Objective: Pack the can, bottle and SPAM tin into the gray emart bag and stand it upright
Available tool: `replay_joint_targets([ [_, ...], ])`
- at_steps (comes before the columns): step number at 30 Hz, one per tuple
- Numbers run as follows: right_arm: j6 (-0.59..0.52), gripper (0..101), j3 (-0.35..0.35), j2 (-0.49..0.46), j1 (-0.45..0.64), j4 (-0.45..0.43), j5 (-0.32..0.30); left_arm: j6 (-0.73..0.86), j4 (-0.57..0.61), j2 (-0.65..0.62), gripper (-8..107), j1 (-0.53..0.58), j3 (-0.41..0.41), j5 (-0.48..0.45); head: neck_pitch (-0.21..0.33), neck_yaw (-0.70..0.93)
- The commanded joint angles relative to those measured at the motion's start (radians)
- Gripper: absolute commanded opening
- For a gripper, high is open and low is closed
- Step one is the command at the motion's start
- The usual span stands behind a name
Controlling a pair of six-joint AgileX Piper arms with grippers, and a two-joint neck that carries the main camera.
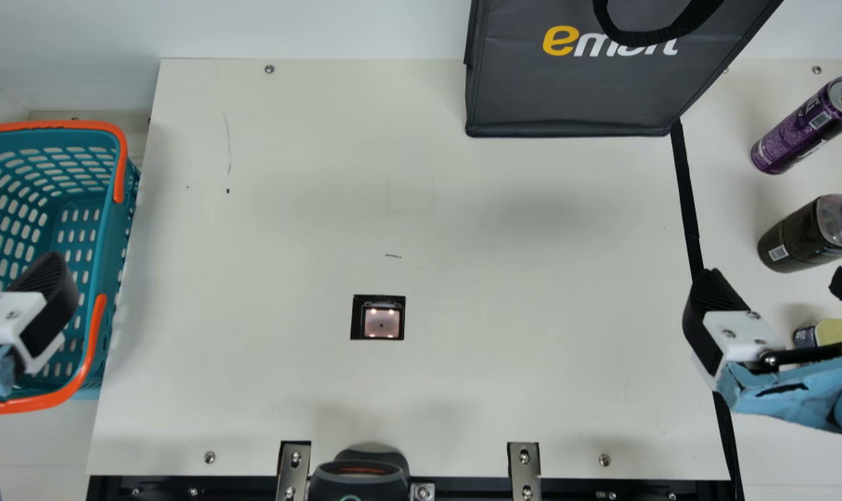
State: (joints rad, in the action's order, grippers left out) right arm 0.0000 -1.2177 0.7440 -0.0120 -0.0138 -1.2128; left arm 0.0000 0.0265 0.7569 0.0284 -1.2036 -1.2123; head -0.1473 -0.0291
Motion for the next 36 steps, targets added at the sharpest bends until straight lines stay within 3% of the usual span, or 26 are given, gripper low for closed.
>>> replay_joint_targets([
  [1, 0.000, 95, 0.000, 0.000, 0.000, 0.000, 0.000, 0.000, 0.000, 0.000, 90, 0.000, 0.000, 0.000, 0.033, -0.022],
  [2, 0.000, 95, 0.000, 0.000, 0.000, 0.000, 0.000, 0.000, 0.000, 0.000, 90, 0.000, 0.000, 0.000, 0.077, -0.066],
  [13, 0.000, 95, 0.000, 0.000, 0.000, 0.000, -0.001, 0.000, 0.000, 0.000, 90, 0.000, 0.000, 0.000, 0.322, -0.320],
  [36, 0.000, 95, 0.000, 0.000, 0.000, 0.000, -0.001, 0.000, 0.000, 0.000, 90, 0.000, 0.000, 0.000, 0.322, -0.320],
])
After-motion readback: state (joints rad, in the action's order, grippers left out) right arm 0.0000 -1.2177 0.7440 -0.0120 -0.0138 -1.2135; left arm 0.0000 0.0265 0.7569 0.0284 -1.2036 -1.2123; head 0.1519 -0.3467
